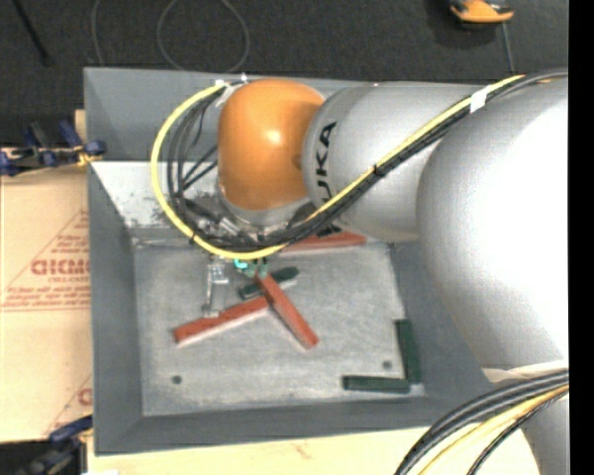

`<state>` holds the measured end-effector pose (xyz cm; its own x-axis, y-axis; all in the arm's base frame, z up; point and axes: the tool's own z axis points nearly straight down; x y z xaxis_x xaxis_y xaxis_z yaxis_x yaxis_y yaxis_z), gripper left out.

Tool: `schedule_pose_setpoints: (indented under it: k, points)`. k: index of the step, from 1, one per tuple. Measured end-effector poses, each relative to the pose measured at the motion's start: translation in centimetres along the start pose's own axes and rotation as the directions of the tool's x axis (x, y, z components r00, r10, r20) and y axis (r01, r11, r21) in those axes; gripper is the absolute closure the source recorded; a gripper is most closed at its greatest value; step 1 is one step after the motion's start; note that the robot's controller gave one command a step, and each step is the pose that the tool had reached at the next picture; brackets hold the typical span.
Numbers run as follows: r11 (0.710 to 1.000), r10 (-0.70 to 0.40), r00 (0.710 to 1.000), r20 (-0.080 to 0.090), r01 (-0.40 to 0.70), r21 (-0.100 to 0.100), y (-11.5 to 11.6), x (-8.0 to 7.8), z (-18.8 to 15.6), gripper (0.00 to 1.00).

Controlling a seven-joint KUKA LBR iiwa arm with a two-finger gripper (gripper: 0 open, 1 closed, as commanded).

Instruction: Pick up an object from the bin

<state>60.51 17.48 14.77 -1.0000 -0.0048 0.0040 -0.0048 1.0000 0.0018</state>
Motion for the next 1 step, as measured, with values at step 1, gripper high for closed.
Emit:
schedule_pose_setpoints:
  k: [1]
  points:
    - [0.998,0.066,0.998,0.000,-0.066,-0.001,-3.49,-1.69,8.02,0.00]
